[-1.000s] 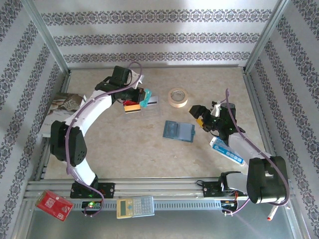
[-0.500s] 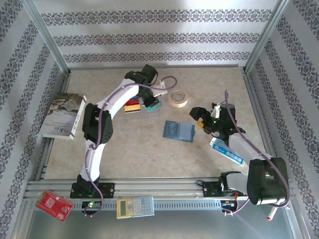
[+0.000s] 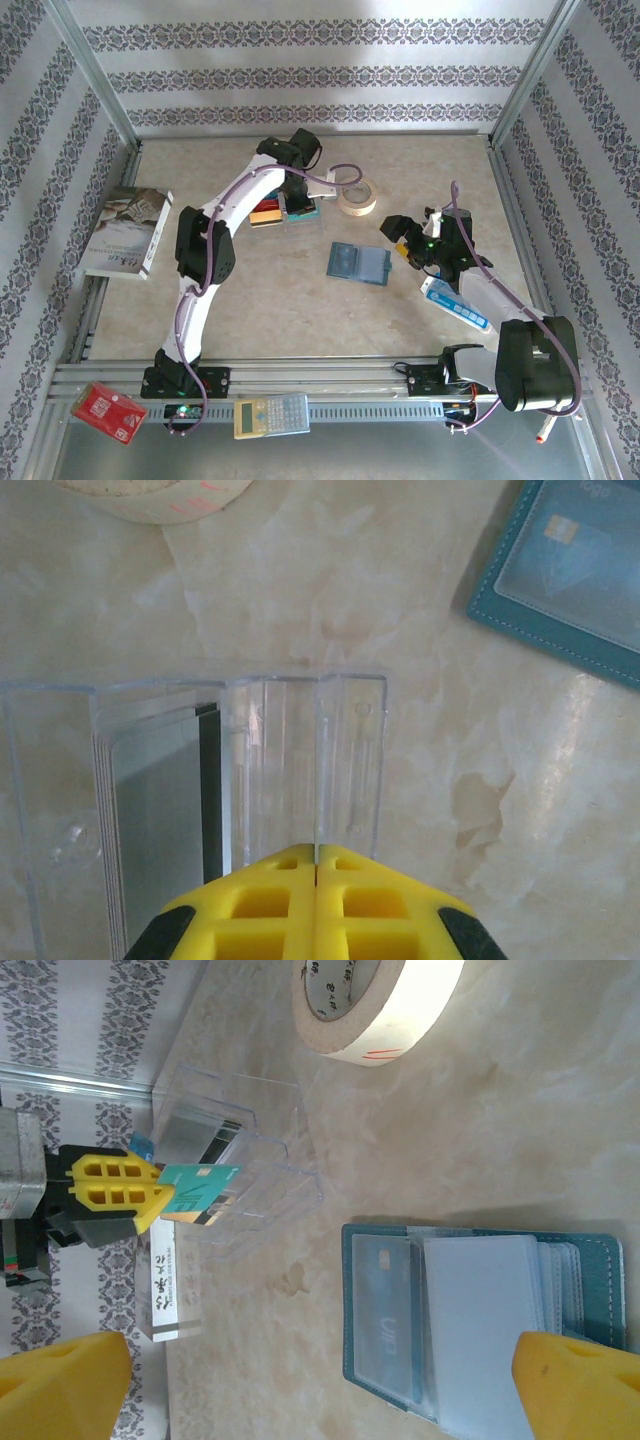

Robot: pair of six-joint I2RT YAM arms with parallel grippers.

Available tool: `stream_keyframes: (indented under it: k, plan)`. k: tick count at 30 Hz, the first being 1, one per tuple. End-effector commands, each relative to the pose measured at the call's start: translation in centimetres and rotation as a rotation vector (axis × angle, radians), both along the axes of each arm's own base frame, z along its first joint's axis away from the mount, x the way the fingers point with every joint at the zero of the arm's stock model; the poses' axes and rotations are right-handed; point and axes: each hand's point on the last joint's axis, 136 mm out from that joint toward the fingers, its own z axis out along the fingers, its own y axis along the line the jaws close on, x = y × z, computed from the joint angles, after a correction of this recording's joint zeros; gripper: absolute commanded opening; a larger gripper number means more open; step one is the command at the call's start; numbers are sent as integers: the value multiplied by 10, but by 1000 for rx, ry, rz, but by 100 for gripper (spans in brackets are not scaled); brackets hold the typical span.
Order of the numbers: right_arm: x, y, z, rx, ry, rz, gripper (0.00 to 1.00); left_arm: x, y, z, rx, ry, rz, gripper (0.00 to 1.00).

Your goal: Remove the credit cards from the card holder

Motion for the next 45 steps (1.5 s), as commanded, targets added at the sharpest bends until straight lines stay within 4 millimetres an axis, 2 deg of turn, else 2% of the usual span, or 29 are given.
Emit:
stream_keyframes:
  k: [1,8,17,26,31,39,41,45]
  plan:
    - [3,0,10,8,-21,1,98,-4,9,-12,64,40,-37,0]
    - [1,0,11,10,-25,0,98,7,10,-15,77,7,-27,0]
    - [-1,0,9,13,-20,2,98,3,8,-19,51,40,-28,0]
    - [-2,1,8,14,-17,2,98,2,11,-21,35,63,-15,12]
    - [-1,1,8,14,-16,4,98,4,12,-9,16,51,6,16]
    - [-1,1,7,13,-16,4,98,1,17,4,-22,63,22,13]
    - [-1,2,7,8,-16,6,98,-1,14,12,-52,61,30,15]
    - [-3,8,6,-52,-18,32,98,3,6,41,-136,4,86,19]
